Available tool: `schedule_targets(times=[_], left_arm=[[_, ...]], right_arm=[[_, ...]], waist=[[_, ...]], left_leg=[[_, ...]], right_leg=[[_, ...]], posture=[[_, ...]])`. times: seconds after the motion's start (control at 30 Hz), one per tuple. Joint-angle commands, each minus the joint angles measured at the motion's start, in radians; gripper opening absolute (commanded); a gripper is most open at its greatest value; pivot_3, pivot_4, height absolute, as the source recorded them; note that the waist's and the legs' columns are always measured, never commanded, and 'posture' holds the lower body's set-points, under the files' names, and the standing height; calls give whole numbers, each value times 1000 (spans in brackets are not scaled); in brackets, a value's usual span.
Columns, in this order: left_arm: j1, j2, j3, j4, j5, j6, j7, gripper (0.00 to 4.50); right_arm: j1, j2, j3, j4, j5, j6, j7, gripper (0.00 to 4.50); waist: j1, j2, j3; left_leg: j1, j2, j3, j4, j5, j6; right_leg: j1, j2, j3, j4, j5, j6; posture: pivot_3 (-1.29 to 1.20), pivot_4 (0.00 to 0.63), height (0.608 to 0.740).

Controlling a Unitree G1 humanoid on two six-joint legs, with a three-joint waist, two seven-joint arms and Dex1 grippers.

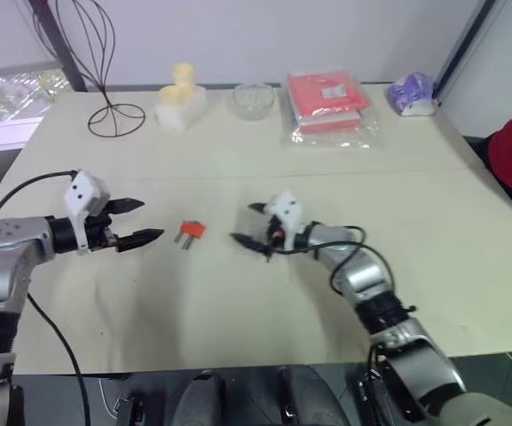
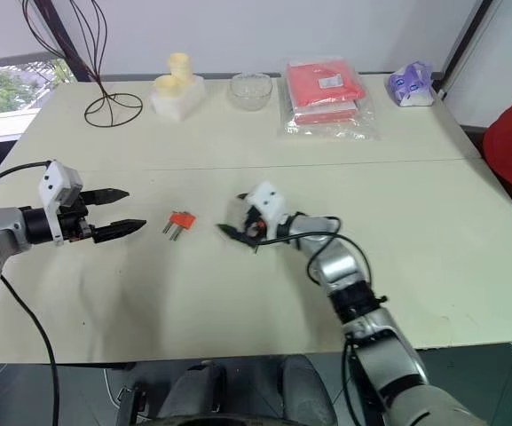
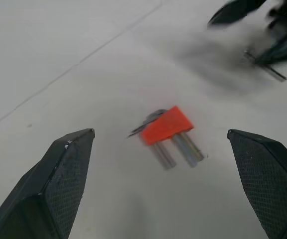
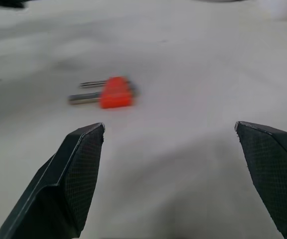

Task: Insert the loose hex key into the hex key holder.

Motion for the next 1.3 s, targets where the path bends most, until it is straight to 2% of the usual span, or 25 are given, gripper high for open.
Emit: schedule_targets(times=[0.03,0.37,0.5,0.83,0.93,1.1,1.3], left_arm=[[31,7,23,-75,-34,37,-4,4491],[172,-33,87,-215,-69,95,93,4491],[203,-66,82,-246,-63,96,137,4491],[234,-95,75,-272,-57,90,185,4491],[243,-99,76,-275,-53,85,193,4500],[251,-101,75,-271,-50,76,201,4500],[213,-104,64,-227,-51,68,192,4500]], right_arm=[[-78,67,17,163,-52,-131,10,4357],[-213,181,-3,496,-112,-303,38,4357],[-279,225,-19,623,-139,-343,4,4357],[-361,298,-47,783,-192,-385,-13,4357],[-363,307,-46,804,-215,-399,-25,3478],[-358,310,-51,817,-233,-412,-24,964],[-369,247,-44,754,-260,-478,14,968]], waist=[[-3,0,0],[-5,0,0],[-7,0,0],[-8,0,0],[-9,0,0],[-8,0,0],[-6,0,0]], left_leg=[[0,-1,0,1,0,0],[1,1,-2,2,0,0],[2,1,-1,2,0,0],[4,1,-1,0,0,-1],[4,1,-1,0,0,-1],[4,1,-1,0,0,-1],[5,1,-1,0,0,-1]], right_leg=[[0,-1,0,0,0,0],[1,-1,0,2,0,0],[1,-1,0,2,0,0],[1,0,1,4,0,0],[1,0,1,4,0,0],[2,-1,1,4,0,0],[2,-1,1,4,0,0]], posture=[[0,150,740],[0,150,740],[0,150,740],[0,150,740],[0,150,740],[0,150,740],[0,150,740]])
